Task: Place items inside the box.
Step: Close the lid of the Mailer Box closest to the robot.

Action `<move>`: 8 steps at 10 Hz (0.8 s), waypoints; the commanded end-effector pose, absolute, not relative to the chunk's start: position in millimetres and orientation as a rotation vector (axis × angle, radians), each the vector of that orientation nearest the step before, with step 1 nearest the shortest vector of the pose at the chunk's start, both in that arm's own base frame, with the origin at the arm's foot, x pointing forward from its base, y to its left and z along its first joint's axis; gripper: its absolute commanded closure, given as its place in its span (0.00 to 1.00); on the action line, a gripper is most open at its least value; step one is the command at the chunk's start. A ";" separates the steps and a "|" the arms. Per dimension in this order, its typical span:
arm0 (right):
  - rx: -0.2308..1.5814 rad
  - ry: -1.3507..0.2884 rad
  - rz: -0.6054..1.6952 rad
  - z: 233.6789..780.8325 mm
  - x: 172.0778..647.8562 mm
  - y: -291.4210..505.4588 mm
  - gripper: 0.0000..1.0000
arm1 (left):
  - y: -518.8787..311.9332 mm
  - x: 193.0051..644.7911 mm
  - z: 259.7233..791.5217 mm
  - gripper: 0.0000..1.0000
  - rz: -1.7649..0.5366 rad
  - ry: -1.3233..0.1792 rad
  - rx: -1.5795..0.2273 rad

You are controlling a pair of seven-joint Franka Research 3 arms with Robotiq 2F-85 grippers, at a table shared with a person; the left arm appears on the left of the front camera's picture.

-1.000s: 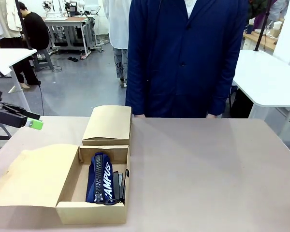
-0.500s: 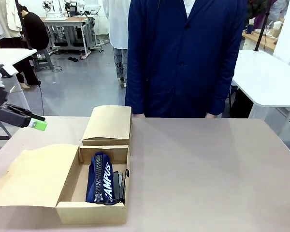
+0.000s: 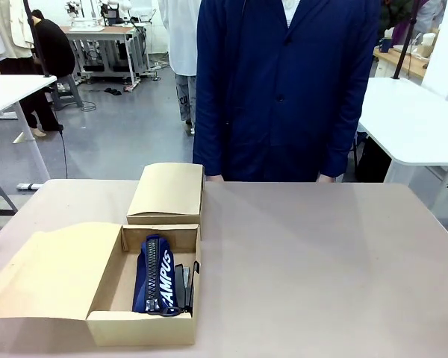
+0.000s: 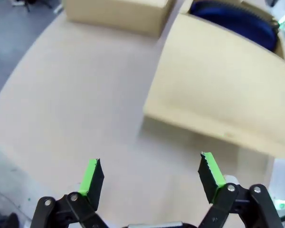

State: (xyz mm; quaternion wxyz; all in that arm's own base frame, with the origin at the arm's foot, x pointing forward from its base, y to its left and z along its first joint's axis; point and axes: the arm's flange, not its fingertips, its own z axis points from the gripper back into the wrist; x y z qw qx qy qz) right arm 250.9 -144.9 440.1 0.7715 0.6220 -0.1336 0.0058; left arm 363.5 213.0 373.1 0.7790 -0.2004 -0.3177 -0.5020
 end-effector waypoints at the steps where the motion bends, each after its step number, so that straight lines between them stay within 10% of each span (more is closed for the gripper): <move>1: 1.362 -0.291 0.005 445.9 251.3 -144.9 0.00 | 217.4 366.3 363.5 0.00 -1.031 -0.702 -0.407; 8: 1.362 -0.291 0.005 445.9 251.3 -144.9 0.00 | 168.1 344.3 321.9 0.00 -1.204 -0.628 -0.507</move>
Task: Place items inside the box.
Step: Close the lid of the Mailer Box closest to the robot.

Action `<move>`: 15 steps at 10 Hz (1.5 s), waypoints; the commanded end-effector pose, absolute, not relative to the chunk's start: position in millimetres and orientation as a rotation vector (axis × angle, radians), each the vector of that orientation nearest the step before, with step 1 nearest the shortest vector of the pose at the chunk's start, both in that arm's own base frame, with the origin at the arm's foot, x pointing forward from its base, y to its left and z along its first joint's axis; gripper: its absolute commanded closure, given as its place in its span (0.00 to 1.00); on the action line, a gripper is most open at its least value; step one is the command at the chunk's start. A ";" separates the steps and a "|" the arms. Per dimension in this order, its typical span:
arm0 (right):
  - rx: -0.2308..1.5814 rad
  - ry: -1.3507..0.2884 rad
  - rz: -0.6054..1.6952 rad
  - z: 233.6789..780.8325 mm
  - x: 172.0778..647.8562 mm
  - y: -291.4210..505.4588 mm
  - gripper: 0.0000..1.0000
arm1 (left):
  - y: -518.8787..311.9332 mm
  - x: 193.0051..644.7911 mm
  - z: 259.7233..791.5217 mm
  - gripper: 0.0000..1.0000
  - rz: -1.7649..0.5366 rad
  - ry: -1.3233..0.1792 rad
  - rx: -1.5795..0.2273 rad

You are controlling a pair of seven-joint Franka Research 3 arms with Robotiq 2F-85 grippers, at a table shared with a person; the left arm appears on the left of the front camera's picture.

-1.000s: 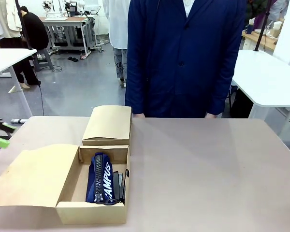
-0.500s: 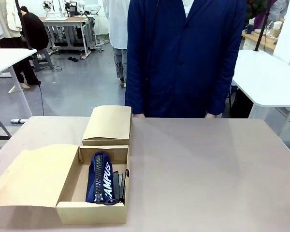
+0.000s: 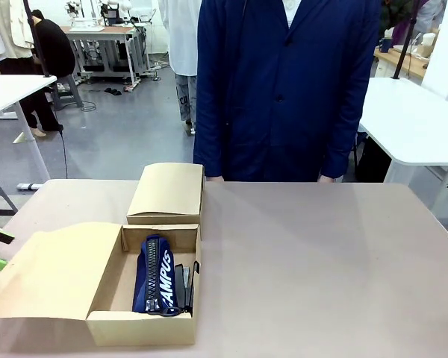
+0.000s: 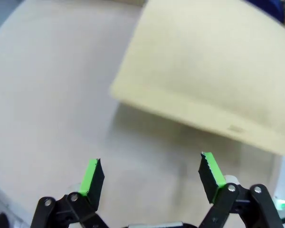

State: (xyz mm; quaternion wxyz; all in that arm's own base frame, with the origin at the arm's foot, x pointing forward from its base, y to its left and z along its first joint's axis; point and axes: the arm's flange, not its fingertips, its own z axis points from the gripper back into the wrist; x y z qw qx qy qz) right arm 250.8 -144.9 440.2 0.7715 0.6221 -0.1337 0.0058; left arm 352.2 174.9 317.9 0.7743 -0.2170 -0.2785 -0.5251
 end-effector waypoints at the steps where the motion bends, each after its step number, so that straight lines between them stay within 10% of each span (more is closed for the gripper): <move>1: 1.362 -0.291 0.005 445.9 251.3 -144.9 0.00 | 153.8 344.1 321.8 0.00 -1.242 -0.643 -0.591; 8: 1.362 -0.291 0.005 445.9 251.3 -144.9 0.00 | 88.9 329.0 363.5 0.00 -1.295 -0.965 -1.026; 15: 1.362 -0.291 0.005 445.9 251.3 -144.9 0.00 | -81.1 309.2 366.5 0.00 -1.490 -0.884 -1.156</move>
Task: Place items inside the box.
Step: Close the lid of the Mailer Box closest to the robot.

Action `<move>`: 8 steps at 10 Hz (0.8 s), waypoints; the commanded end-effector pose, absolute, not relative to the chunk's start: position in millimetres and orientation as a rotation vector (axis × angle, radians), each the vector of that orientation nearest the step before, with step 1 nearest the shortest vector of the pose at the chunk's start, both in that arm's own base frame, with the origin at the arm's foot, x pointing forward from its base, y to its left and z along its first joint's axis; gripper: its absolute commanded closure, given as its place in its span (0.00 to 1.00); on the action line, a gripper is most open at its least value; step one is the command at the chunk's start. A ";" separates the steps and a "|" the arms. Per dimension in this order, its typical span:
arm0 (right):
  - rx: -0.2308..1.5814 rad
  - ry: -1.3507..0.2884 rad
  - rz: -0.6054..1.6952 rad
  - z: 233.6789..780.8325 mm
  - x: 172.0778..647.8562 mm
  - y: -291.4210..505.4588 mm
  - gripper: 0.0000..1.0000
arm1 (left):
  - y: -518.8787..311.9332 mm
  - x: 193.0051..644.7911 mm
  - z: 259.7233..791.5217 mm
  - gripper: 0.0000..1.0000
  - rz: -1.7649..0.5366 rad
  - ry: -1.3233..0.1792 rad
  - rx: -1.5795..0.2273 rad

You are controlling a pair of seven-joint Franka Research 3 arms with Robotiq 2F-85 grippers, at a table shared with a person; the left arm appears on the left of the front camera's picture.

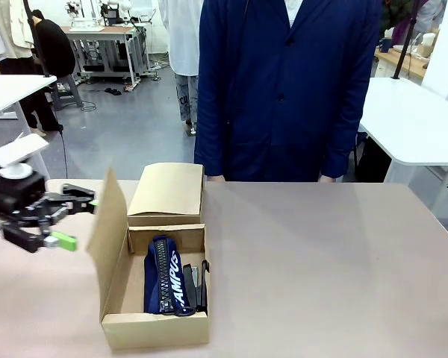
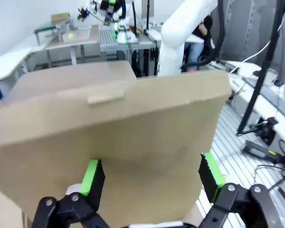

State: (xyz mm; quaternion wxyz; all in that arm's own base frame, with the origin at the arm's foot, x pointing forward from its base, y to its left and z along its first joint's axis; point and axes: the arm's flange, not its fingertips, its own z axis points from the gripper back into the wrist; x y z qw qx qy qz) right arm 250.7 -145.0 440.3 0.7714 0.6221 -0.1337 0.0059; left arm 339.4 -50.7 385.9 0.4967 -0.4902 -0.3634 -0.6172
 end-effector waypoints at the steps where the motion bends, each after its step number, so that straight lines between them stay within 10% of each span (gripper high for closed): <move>1: 1.362 -0.291 0.005 445.9 251.3 -144.9 0.00 | -94.0 306.5 361.3 0.00 -1.491 -0.882 -1.153; 8: 1.362 -0.291 0.005 445.9 251.3 -144.9 0.00 | -132.8 281.0 309.1 0.00 -1.539 -0.921 -0.803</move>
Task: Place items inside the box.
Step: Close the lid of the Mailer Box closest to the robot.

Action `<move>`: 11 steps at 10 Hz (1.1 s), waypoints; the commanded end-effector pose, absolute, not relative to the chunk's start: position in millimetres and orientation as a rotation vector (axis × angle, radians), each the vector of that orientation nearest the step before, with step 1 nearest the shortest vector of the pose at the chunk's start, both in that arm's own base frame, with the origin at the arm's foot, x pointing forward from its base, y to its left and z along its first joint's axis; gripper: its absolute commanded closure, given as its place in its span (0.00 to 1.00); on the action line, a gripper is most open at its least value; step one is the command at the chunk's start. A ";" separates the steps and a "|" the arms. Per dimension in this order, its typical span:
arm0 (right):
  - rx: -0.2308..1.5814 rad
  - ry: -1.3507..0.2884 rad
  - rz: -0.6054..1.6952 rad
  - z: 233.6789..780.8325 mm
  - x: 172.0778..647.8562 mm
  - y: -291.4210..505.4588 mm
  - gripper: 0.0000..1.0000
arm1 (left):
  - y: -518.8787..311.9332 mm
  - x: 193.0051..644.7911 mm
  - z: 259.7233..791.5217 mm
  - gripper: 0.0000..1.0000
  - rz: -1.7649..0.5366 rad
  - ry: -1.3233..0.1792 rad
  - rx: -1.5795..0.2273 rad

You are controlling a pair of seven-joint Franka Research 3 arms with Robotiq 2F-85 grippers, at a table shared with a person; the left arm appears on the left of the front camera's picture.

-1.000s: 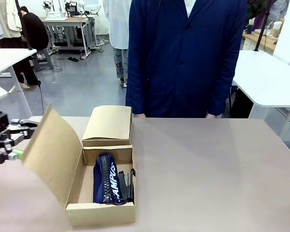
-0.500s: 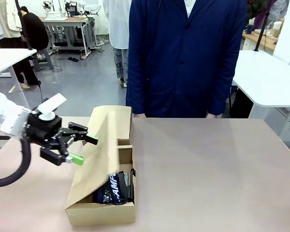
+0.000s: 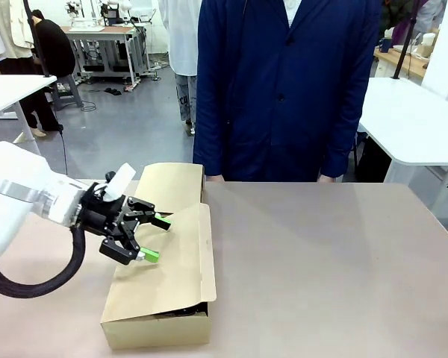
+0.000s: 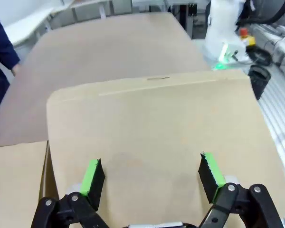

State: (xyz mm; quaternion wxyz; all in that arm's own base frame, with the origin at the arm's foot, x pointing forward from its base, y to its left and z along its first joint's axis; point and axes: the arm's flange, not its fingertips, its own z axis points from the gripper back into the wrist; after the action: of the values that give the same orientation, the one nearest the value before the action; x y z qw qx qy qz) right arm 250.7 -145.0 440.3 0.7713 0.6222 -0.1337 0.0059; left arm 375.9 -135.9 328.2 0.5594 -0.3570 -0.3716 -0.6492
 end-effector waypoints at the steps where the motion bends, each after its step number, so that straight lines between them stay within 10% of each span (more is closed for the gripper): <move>1: 1.362 -0.291 0.005 445.9 251.3 -144.9 0.00 | -132.6 280.3 305.8 0.00 -1.542 -0.918 -0.784; 6: 1.362 -0.291 0.005 445.9 251.3 -144.9 0.00 | -110.8 291.2 330.1 0.00 -1.481 -0.854 -0.878; 11: 1.362 -0.291 0.005 445.9 251.3 -144.9 0.00 | 36.1 318.0 431.9 0.00 -0.878 -0.536 -1.292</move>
State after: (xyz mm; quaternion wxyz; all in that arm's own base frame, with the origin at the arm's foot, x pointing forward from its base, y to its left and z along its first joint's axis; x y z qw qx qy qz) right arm 250.7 -144.9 440.2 0.7713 0.6224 -0.1332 0.0059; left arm 327.5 15.1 411.9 0.6674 -0.5354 -0.2496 -0.4535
